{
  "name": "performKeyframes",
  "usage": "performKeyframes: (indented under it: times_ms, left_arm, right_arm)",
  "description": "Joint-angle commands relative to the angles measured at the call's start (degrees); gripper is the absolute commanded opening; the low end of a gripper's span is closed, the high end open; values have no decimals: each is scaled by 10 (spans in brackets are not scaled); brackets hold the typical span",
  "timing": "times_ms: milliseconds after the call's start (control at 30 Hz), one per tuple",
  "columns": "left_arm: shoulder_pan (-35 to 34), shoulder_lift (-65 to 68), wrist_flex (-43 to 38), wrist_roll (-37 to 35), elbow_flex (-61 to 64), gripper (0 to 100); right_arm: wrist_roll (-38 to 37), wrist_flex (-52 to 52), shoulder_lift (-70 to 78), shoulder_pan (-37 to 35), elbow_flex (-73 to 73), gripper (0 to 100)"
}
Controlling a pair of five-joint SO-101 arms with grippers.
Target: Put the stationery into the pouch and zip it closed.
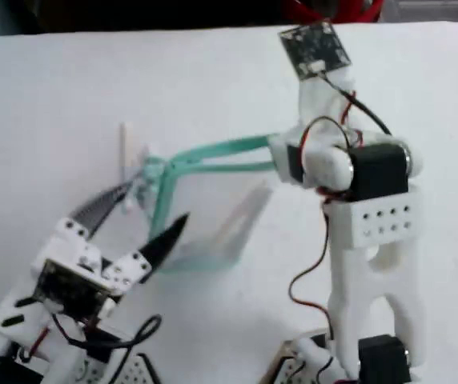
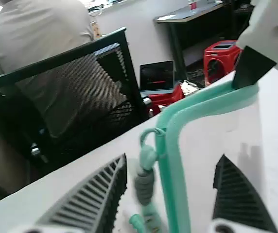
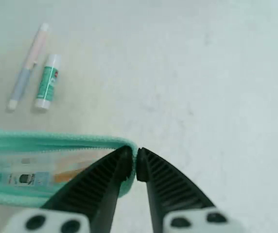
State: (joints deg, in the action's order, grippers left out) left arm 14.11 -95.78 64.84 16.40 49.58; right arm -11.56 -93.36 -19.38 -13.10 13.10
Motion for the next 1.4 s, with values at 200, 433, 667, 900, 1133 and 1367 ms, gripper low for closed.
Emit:
performKeyframes:
  times_ms: [200,433,667,900,1133,1367]
  left_arm:
    - [-146,0,9,-8,-1,286]
    - [-236,0,31,60,-10,286]
    - [-262,3,-69,-11,39,286]
    - [-262,5,-226,-70,195,286]
    - [-189,139,-225,-111,200,290]
    - [-124,493,-223,-152,17,290]
  right_arm:
    - [32,95,-4,27,35,18]
    - [40,94,1,37,88,18]
    - [40,123,0,38,37,18]
    - [40,126,-4,70,-27,18]
    - [39,102,-5,90,-34,18]
    - [40,83,-15,96,-43,18]
